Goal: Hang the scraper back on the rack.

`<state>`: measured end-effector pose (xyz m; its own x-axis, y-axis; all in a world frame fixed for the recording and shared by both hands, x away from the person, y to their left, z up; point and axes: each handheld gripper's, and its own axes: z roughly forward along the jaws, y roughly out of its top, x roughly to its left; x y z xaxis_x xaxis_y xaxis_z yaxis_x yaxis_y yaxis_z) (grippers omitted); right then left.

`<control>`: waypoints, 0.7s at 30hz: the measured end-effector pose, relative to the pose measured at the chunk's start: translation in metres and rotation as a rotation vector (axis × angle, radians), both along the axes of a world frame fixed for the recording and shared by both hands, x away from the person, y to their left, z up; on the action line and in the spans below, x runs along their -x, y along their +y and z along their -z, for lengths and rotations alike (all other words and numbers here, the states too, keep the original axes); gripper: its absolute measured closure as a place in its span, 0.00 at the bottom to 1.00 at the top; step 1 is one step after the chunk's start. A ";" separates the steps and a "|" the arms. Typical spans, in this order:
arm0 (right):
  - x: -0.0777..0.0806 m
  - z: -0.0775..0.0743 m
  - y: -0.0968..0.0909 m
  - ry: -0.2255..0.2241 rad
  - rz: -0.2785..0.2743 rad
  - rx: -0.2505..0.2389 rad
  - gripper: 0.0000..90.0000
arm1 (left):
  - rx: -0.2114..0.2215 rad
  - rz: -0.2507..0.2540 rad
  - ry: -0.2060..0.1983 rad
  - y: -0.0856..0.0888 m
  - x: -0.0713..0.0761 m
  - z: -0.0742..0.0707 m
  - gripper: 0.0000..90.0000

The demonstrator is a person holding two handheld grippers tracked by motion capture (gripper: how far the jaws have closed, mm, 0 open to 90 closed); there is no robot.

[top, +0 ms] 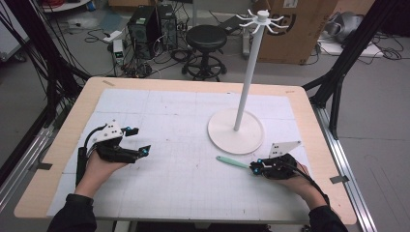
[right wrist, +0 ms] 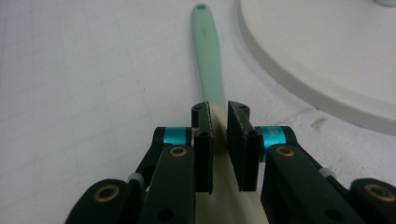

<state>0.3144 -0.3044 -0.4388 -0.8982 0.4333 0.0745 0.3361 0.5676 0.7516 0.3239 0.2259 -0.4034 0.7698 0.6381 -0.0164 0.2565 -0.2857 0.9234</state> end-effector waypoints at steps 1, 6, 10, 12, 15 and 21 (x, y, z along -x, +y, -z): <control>0.000 0.000 0.000 0.000 0.000 0.000 0.90 | 0.002 0.001 0.000 0.001 0.000 0.000 0.21; 0.001 -0.010 -0.002 -0.031 0.038 -0.039 0.90 | 0.006 -0.005 0.004 0.002 -0.001 0.000 0.21; 0.002 -0.027 -0.005 -0.035 0.080 -0.098 0.90 | 0.012 -0.004 -0.002 0.004 0.001 -0.001 0.21; 0.003 -0.037 -0.007 -0.050 0.099 -0.128 0.90 | 0.015 -0.005 -0.002 0.004 0.001 -0.001 0.21; 0.004 -0.048 -0.010 -0.053 0.118 -0.158 0.90 | 0.015 -0.006 -0.001 0.005 0.002 -0.001 0.21; 0.009 -0.083 -0.026 -0.069 0.182 -0.240 0.90 | 0.011 -0.011 0.005 0.007 0.002 0.000 0.21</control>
